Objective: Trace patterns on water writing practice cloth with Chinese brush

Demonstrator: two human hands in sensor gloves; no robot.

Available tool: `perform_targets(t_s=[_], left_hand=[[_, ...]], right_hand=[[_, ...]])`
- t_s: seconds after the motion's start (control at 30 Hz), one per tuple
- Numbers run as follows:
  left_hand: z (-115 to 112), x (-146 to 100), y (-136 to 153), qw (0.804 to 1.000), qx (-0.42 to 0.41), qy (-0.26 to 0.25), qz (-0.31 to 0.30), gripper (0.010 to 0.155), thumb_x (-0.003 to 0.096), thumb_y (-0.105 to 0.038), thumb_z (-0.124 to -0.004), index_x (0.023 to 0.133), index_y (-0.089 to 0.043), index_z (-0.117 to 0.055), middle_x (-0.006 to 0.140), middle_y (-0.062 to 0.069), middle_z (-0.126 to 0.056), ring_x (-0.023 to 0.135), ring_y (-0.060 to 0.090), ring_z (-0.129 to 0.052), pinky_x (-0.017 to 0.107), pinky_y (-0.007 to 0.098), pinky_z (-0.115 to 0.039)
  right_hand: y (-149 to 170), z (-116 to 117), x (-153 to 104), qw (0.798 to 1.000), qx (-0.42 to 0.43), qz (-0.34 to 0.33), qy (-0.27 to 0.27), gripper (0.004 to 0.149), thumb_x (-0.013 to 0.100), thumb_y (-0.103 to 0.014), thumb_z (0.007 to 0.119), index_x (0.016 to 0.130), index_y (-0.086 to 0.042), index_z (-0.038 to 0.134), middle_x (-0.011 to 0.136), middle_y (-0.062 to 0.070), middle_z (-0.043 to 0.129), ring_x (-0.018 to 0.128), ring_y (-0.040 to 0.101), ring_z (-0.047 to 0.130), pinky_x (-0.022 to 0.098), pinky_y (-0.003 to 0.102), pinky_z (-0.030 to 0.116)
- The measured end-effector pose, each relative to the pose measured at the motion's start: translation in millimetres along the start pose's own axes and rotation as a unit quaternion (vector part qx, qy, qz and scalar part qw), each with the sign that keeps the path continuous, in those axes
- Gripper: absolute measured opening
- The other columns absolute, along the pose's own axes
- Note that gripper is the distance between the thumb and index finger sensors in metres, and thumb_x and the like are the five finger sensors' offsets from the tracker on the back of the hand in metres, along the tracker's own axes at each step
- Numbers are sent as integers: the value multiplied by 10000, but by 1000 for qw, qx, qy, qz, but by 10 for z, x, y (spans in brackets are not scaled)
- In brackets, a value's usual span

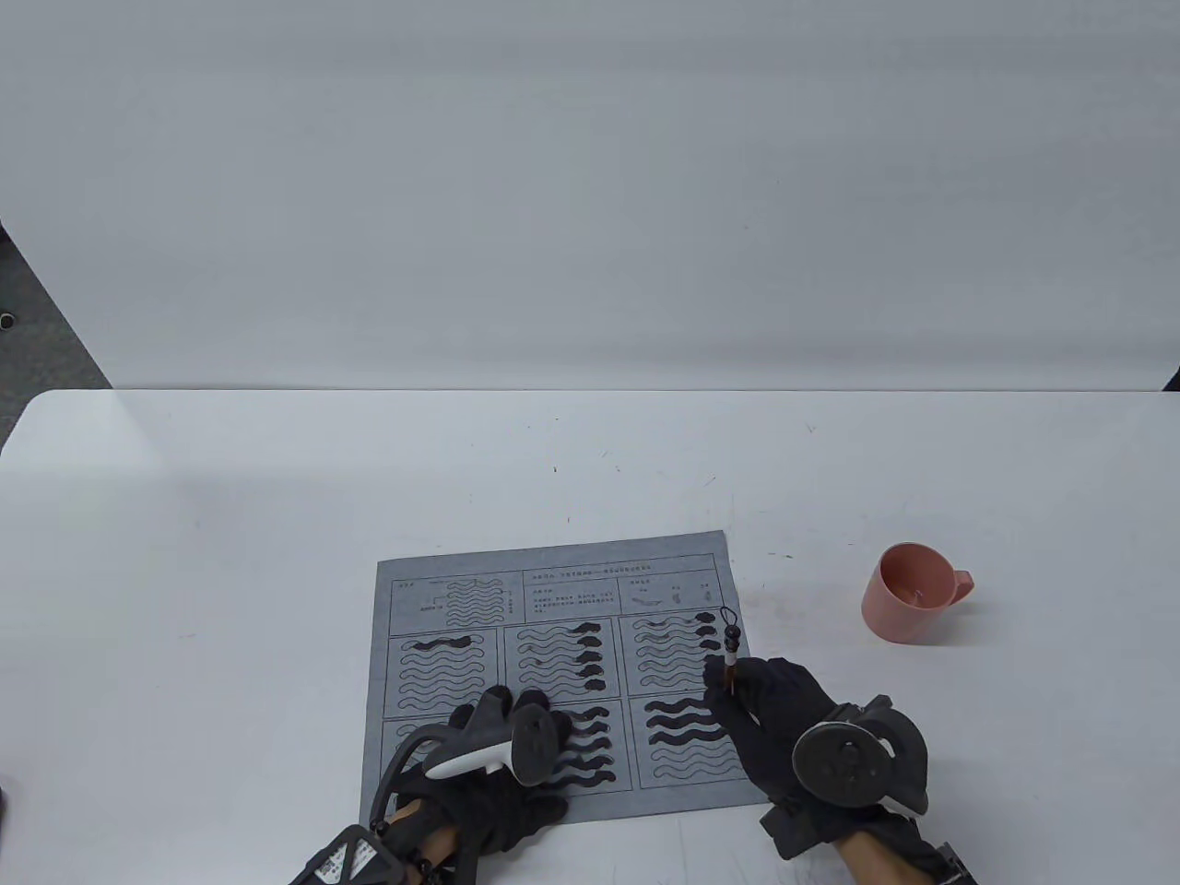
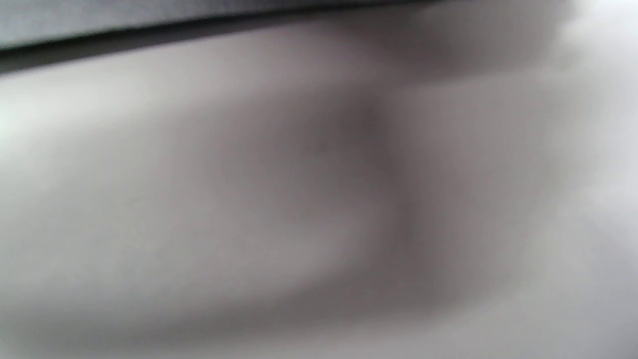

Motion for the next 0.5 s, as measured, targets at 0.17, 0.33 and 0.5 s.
perform_targets(t_s=[0.17,0.33,0.5], left_hand=[[0,1,-1,1000,0,0,0,846,436,-672,-433,939,-466,214,1012,-105,333,962,326,299,725,600,64],[0,1,-1,1000,0,0,0,845,435,-673,-434,939,-468,212,1014,-106,332,963,326,297,726,600,63],[-1,1,-1,1000,0,-1,0,846,436,-672,-436,940,-467,212,1014,-105,332,963,327,296,726,600,62]], right_hand=[[17,-56,-6,999,40,14,23,402,562,-341,701,861,-80,764,774,147,958,581,331,1033,532,618,768],[-22,-21,-13,994,102,38,9,395,566,-363,698,876,-126,763,813,113,947,634,329,1008,536,593,765],[-128,23,-52,987,147,71,-6,402,551,-354,670,904,-173,736,867,70,927,703,304,960,550,548,756]])
Point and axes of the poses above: the tracker on the back of each hand, its own y axis roughly to the little-finger side, its own x axis roughly from the wrist to the fingertips, z = x × y, the point moved 3 cm from there along x, roughly from the wrist to the fingertips
